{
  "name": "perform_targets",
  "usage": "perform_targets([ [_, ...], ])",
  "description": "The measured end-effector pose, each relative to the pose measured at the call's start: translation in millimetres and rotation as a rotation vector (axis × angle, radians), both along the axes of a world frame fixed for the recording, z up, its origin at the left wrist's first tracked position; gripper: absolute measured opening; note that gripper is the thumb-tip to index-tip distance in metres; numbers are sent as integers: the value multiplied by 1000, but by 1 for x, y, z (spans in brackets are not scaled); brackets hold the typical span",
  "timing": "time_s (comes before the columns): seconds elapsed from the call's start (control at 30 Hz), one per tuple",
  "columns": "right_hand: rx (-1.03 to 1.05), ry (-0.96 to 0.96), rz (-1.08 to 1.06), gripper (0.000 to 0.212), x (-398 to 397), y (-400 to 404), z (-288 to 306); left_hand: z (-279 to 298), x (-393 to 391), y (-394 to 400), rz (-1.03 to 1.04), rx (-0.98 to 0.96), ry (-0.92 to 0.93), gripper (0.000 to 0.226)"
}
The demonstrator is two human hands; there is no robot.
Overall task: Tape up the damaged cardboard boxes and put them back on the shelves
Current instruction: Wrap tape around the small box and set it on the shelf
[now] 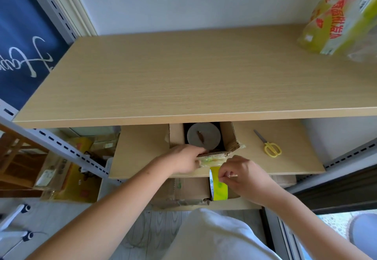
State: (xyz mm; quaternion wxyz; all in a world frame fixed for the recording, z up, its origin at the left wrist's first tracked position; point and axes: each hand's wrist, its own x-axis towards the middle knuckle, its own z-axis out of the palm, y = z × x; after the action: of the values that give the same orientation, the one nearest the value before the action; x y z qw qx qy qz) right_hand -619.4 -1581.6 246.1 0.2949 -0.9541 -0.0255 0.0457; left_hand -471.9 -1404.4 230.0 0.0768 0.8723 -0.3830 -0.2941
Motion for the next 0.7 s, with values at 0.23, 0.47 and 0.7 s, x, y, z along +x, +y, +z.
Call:
perform_targets([
  [0.23, 3, 168, 114, 5, -2, -3, 35, -64, -56, 26, -199, -73, -513, 95],
  [0.47, 59, 221, 170, 5, 0, 5, 52, -73, -48, 14, 96, -274, -430, 56],
  [0.7, 61, 254, 128, 6, 5, 11, 45, -62, -31, 3, 156, -118, -490, 18],
])
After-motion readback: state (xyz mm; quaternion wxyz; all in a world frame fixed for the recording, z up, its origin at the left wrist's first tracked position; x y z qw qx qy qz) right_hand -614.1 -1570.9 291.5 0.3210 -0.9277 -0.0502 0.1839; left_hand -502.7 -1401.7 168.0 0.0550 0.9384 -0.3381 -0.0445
